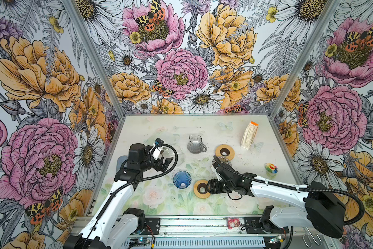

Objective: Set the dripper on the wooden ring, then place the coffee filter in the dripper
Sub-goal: 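Lower the right gripper and close it on the wooden stand's rim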

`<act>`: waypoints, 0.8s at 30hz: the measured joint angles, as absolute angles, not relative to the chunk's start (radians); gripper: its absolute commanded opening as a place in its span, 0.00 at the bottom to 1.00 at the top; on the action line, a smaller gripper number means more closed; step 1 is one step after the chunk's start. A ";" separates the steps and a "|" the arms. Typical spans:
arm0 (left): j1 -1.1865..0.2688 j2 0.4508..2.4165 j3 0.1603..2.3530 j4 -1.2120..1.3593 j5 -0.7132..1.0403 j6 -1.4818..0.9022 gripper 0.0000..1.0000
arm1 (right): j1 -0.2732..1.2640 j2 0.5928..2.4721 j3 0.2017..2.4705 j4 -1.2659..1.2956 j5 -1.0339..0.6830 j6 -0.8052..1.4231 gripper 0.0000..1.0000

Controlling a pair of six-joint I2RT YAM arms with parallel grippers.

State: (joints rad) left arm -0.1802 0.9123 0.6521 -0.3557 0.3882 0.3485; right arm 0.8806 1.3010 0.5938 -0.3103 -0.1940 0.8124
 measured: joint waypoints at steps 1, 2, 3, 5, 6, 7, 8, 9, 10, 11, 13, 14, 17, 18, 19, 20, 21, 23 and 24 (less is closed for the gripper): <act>-0.181 0.916 0.652 -0.356 0.391 0.348 0.99 | 0.881 1.314 0.594 -0.306 -0.193 0.817 0.64; -0.183 0.921 0.652 -0.356 0.392 0.348 0.99 | 0.884 1.327 0.595 -0.302 -0.189 0.824 0.63; -0.186 0.925 0.652 -0.356 0.393 0.348 0.99 | 0.885 1.338 0.597 -0.300 -0.187 0.830 0.62; -0.188 0.931 0.652 -0.356 0.394 0.348 0.99 | 0.885 1.355 0.603 -0.297 -0.186 0.839 0.61; -0.188 0.931 0.652 -0.356 0.394 0.348 0.99 | 0.885 1.361 0.606 -0.297 -0.186 0.842 0.60; -0.189 0.931 0.652 -0.356 0.394 0.349 0.99 | 0.885 1.367 0.611 -0.295 -0.185 0.843 0.59; -0.190 0.931 0.652 -0.356 0.394 0.349 0.99 | 0.885 1.371 0.616 -0.295 -0.183 0.846 0.57; -0.190 0.931 0.652 -0.356 0.394 0.349 0.99 | 0.885 1.375 0.620 -0.294 -0.183 0.846 0.56; -0.191 0.931 0.652 -0.356 0.394 0.350 0.99 | 0.885 1.381 0.627 -0.294 -0.183 0.849 0.54; -0.191 0.932 0.652 -0.356 0.394 0.350 0.99 | 0.885 1.387 0.633 -0.293 -0.182 0.851 0.54; -0.192 0.932 0.652 -0.356 0.394 0.352 0.99 | 0.886 1.396 0.640 -0.289 -0.180 0.853 0.53; -0.192 0.932 0.652 -0.356 0.394 0.352 0.99 | 0.887 1.400 0.640 -0.286 -0.179 0.854 0.53; -0.192 0.934 0.652 -0.356 0.394 0.352 0.99 | 0.892 1.407 0.641 -0.286 -0.178 0.856 0.49; -0.192 0.934 0.652 -0.356 0.394 0.352 0.99 | 0.892 1.411 0.643 -0.286 -0.178 0.857 0.48; -0.192 0.934 0.652 -0.356 0.394 0.352 0.99 | 0.892 1.418 0.646 -0.286 -0.178 0.858 0.47; -0.192 0.934 0.652 -0.356 0.394 0.352 0.99 | 0.892 1.425 0.650 -0.287 -0.179 0.857 0.47; -0.192 0.935 0.652 -0.357 0.394 0.352 0.99 | 0.892 1.436 0.656 -0.286 -0.179 0.857 0.47; -0.192 0.938 0.652 -0.357 0.394 0.352 0.99 | 0.896 1.451 0.664 -0.287 -0.177 0.857 0.46; -0.192 0.939 0.652 -0.360 0.394 0.352 0.99 | 0.897 1.457 0.666 -0.287 -0.176 0.856 0.44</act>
